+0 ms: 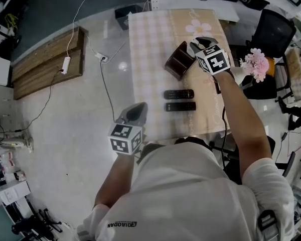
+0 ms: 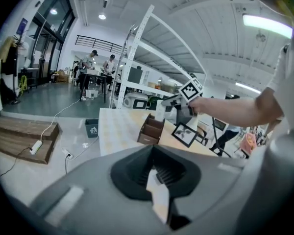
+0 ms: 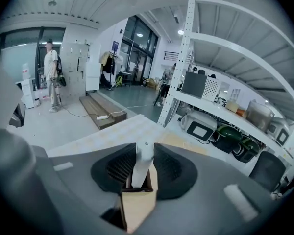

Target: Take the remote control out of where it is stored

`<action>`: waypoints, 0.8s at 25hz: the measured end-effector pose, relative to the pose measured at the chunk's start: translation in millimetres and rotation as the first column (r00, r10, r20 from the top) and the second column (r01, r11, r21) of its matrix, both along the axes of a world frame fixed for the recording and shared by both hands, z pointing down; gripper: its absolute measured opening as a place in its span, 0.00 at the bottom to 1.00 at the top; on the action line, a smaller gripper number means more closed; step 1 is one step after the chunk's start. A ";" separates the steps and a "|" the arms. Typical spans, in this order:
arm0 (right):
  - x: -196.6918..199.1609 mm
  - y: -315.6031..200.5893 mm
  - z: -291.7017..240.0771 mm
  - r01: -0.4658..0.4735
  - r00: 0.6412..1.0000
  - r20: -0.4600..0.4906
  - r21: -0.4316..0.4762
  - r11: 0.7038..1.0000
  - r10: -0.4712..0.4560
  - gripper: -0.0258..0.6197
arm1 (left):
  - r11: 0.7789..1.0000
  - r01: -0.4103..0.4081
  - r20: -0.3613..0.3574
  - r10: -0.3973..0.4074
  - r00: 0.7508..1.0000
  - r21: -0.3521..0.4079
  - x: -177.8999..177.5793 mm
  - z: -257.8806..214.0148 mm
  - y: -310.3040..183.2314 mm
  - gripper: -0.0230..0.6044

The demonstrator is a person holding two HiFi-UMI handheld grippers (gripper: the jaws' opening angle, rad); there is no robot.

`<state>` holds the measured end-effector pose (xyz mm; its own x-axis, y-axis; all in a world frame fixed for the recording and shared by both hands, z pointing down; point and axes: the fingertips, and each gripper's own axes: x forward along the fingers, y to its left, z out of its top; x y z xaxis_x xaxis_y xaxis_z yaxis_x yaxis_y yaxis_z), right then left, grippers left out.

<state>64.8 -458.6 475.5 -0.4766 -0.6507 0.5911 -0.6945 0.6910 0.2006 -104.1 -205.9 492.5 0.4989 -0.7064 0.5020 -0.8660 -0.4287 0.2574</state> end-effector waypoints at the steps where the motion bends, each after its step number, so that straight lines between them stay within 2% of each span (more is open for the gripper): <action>1: -0.5 5.1 -8.8 0.000 1.000 0.006 0.016 1.000 0.000 0.22 | 1.000 -0.009 -0.001 0.009 1.000 0.003 0.5 -0.8 1.5 0.04; 5: -0.8 30.0 -38.4 -0.004 1.000 0.027 0.066 0.998 0.002 0.21 | 0.999 -0.040 -0.004 0.041 0.999 0.015 2.5 -2.9 8.8 0.04; 9: -0.5 65.6 -51.8 -0.022 0.997 0.071 0.053 0.998 0.018 0.21 | 0.997 -0.072 -0.003 0.072 0.997 0.022 4.0 -2.4 19.8 0.04; 16: -5.3 152.1 -14.4 -0.073 0.966 0.238 -0.125 0.989 0.101 0.20 | 0.991 -0.131 0.009 0.131 0.991 0.018 6.4 0.1 37.8 0.04; 20: -11.0 207.0 21.9 -0.104 0.915 0.354 -0.262 0.959 0.196 0.20 | 0.987 -0.163 0.013 0.163 0.987 0.012 6.4 4.4 51.0 0.04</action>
<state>53.8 -251.6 497.4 -0.5990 -0.5980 0.5326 -0.7856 0.5675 -0.2464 -97.7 -154.9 496.9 0.6017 -0.6226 0.5003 -0.7875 -0.5673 0.2411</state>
